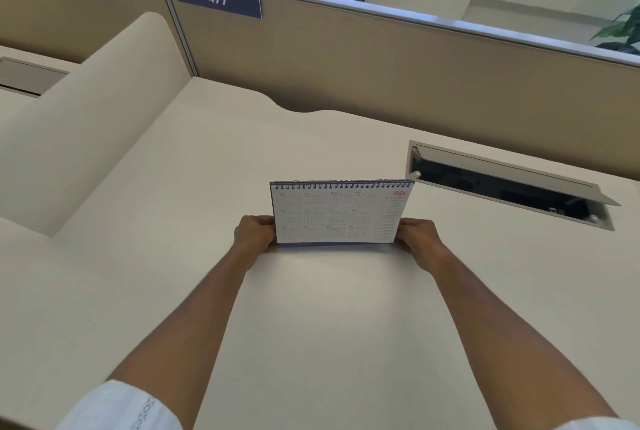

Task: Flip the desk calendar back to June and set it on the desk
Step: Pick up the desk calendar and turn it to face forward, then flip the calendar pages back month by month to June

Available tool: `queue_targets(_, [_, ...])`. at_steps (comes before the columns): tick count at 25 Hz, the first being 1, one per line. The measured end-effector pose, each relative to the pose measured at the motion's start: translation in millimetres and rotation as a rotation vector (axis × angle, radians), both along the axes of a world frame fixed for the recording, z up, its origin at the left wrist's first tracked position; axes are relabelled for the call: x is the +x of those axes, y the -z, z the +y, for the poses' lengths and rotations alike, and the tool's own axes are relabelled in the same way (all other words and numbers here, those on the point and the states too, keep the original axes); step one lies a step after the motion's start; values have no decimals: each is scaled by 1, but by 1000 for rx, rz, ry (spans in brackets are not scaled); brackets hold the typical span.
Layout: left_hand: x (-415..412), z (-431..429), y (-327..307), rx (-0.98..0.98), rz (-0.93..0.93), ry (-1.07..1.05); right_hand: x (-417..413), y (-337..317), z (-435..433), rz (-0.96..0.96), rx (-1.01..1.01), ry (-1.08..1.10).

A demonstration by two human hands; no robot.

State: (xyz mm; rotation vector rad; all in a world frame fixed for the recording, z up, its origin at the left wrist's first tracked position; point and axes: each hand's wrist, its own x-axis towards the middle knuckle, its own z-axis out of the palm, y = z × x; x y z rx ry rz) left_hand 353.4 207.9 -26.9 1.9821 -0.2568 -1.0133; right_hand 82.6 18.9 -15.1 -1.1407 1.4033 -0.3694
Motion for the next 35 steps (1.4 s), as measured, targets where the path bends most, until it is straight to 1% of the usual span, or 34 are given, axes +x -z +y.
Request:
queue_targets(4, [0,-2,7,22,-104,49,7,-2,-8,127,-13,-118])
queue_targets(7, [1,-3,9,39,-159,62,11,-3,-9,182,-46,-173])
queue_targets(10, [0,-3,11,30,-170,48,11,-2,-9,182,-66,-199])
queue_targets(16, [-2,-2,11,3,-159,44,10,0,-8,134,-64,-183])
queue_targets(23, [-2,0,9,-66,-44,-31,4,8,-3,60,-96,-104])
queue_targets(27, [-3,8,12,-157,93,-217,-2,11,6,-56,-80,59])
queue_targets(31, [-7,24,10,-220,192,-393,-8,12,17,-130,-86,153])
queue_targets(35, [-20,43,3,-229,241,-444,-16,11,38,-176,-136,268])
